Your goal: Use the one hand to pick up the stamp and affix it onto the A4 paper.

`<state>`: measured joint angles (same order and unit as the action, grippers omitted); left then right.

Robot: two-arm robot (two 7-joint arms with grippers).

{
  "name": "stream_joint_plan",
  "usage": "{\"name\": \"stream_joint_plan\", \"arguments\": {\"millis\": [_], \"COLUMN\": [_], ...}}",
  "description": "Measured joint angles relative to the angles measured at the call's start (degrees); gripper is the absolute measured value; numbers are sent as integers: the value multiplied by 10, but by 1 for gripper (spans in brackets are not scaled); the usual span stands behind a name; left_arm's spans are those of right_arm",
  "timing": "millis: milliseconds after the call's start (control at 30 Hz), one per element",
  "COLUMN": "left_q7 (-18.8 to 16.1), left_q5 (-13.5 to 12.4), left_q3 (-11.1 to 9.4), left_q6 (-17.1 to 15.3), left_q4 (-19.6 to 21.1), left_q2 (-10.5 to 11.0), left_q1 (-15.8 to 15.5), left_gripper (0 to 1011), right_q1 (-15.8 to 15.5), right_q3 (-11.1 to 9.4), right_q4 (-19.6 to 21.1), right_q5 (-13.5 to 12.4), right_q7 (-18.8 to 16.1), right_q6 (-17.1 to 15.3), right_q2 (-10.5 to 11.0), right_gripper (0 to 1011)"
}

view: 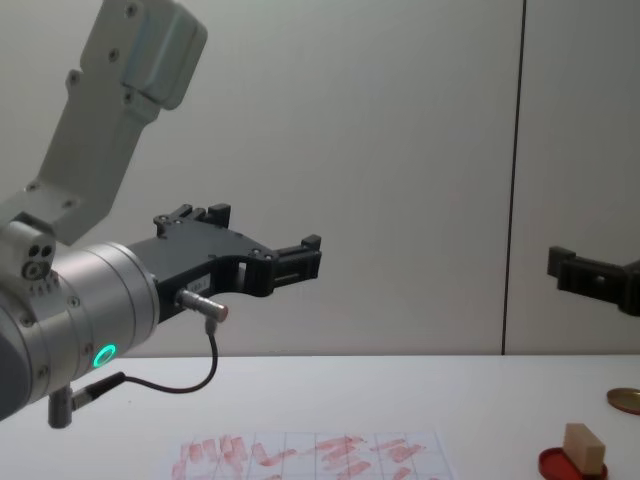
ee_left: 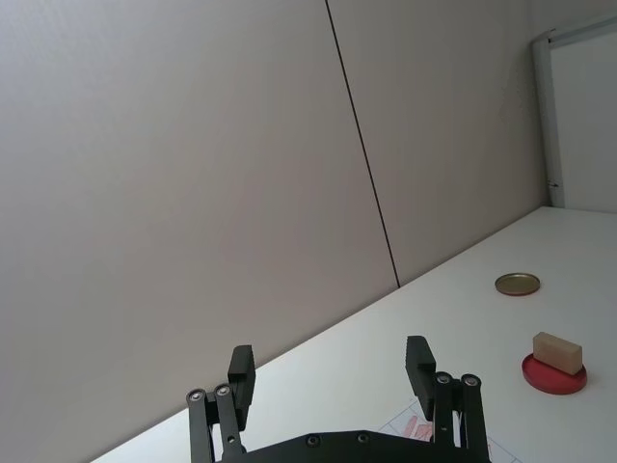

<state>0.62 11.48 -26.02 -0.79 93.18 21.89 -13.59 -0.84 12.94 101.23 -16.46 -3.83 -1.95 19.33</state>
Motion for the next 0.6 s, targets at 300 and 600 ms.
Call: {"name": "stream_joint_plan", "arguments": {"millis": [300, 600], "left_q7": [0, 0], "left_q5": [0, 0], "left_q3": [0, 0], "left_q6": [0, 0], "left_q4": [0, 0], "left_q2": [0, 0], "left_q1": [0, 0], "left_gripper": [993, 993], "right_q1": [0, 0], "right_q3": [0, 0], "right_q4": [0, 0], "right_q5": [0, 0], "right_q7": [0, 0], "right_q6": [0, 0], "right_q2": [0, 0], "right_gripper": [1001, 1001]}}
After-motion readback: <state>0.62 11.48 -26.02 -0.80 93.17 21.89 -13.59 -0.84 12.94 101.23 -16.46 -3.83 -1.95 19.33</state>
